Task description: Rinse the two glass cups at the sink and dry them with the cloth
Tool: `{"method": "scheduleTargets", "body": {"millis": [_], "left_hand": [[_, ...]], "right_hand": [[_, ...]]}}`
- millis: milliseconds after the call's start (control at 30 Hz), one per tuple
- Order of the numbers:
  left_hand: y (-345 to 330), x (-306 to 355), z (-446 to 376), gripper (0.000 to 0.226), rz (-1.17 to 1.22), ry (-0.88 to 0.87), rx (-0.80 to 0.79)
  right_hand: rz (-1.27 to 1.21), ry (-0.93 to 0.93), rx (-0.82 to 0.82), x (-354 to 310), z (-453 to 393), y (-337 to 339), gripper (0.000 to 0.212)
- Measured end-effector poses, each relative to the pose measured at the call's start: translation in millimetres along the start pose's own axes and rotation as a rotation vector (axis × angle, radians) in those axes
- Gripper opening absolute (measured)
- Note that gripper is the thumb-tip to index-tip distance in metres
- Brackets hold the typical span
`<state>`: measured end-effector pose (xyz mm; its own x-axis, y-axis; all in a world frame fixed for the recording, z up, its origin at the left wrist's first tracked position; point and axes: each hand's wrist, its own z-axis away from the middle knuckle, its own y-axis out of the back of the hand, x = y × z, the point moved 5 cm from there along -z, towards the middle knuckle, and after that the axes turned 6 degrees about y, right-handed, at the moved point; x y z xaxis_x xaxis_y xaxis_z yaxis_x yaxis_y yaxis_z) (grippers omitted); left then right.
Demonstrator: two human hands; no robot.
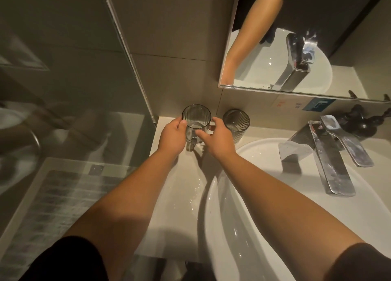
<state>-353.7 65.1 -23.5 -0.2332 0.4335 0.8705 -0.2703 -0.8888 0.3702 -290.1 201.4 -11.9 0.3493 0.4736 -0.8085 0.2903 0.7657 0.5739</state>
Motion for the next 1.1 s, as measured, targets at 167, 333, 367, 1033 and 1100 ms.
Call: {"method": "scheduleTargets", "body": {"millis": [167, 333, 367, 1033, 1100], "left_hand": [[-2, 4, -3, 0.028, -0.034, -0.048, -0.021], [-4, 4, -7, 0.03, -0.052, -0.065, -0.034], [-4, 4, -7, 0.031, -0.058, -0.068, -0.035], [-2, 5, -9, 0.031, -0.12, -0.08, -0.023], [0, 2, -10, 0.042, -0.163, -0.038, -0.006]], "right_hand": [[0.024, 0.047, 0.032, -1, -2, 1, 0.053], [0.044, 0.02, 0.043, 3, -5, -3, 0.067], [0.046, 0.019, 0.045, 2, -4, -3, 0.068], [0.101, 0.026, 0.02, -1, -3, 0, 0.068], [0.105, 0.026, 0.026, -3, -2, 3, 0.065]]}}
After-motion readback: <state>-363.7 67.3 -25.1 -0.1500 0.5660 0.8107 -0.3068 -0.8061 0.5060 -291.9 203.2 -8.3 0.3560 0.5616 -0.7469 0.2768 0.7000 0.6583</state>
